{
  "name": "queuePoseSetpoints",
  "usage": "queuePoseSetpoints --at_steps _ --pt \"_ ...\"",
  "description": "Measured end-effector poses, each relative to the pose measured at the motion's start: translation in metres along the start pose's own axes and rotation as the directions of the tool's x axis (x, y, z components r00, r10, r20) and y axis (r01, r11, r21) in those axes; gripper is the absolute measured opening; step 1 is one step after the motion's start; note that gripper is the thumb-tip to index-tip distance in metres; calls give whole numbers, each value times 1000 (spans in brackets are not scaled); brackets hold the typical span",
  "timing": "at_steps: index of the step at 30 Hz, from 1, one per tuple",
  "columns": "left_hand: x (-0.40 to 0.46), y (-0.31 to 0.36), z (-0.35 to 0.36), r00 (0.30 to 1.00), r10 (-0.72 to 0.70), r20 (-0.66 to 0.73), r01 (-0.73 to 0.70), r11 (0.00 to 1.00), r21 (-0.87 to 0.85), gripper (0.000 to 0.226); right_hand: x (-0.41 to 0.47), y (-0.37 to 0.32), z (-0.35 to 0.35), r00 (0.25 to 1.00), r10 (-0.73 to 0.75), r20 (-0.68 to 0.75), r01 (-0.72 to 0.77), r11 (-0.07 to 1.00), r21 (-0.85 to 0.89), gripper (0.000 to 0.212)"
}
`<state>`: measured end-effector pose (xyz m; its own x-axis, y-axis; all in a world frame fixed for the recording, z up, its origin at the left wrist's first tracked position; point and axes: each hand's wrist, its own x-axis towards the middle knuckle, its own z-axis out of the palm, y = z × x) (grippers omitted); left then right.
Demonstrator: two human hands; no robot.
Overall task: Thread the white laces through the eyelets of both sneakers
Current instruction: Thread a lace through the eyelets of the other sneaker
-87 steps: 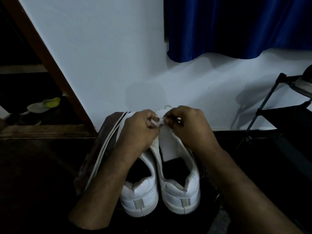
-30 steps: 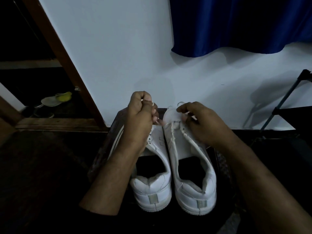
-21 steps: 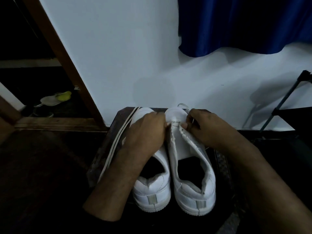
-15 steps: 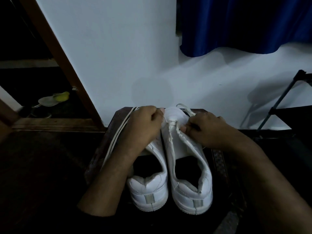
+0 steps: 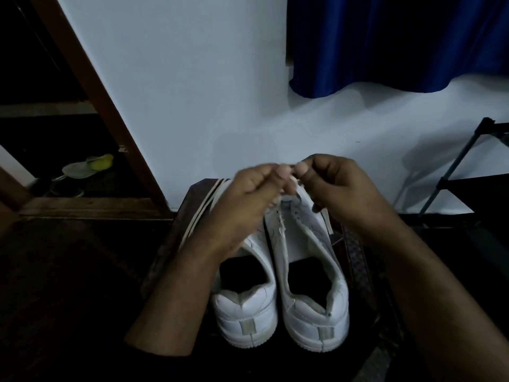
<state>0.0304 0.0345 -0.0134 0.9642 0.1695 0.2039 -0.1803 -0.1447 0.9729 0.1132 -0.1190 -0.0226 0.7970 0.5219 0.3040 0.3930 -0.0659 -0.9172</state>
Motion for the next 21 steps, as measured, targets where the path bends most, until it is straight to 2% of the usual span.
queuePoseSetpoints --at_steps 2,3,4,6,8,9,10,12,14,16,18,19,20,21 --pt "-4 0 8 993 2 122 -13 995 95 33 1 2 0 1000 3 10 -3 1000 16 31" --pt "-5 -1 10 993 15 116 -28 993 117 34 1 2 -2 1000 8 -21 -7 1000 30 32" --pt "-4 -1 10 999 24 47 -29 994 110 35 1 5 -7 998 12 -69 -11 1000 9 33" --pt "5 -7 2 968 -2 -250 8 1000 22 34 2 11 -16 986 18 -166 -37 993 -111 34" --pt "17 -20 -15 827 -11 -562 8 1000 -8 35 2 21 -23 974 31 -225 -87 966 -244 37" --pt "20 -28 -23 766 30 -642 28 996 79 35 2 24 -23 972 36 -231 -109 944 -311 38" --pt "20 -32 -26 750 99 -654 57 975 213 35 2 26 -23 975 41 -216 -119 925 -360 38" --pt "17 -32 -21 806 252 -536 67 861 505 36 1 26 -19 989 62 -136 -106 933 -345 35" --pt "12 -24 -10 885 354 -303 -79 755 651 33 1 22 -13 997 65 -45 -74 968 -241 27" --pt "8 -19 -3 966 256 -40 -195 819 540 28 1 16 -7 1000 19 1 -19 990 -141 19" --pt "7 -21 0 975 142 168 -207 854 478 30 1 12 -3 1000 12 1 -12 1000 -18 14" --pt "6 -20 0 975 122 185 -203 824 529 31 1 11 -2 999 32 -3 -32 999 21 14" --pt "6 -21 -1 982 127 142 -187 790 584 31 1 11 -2 999 53 -10 -52 998 27 14" --pt "7 -23 -4 988 150 34 -136 754 643 30 2 13 -4 997 66 -30 -67 997 -25 15"
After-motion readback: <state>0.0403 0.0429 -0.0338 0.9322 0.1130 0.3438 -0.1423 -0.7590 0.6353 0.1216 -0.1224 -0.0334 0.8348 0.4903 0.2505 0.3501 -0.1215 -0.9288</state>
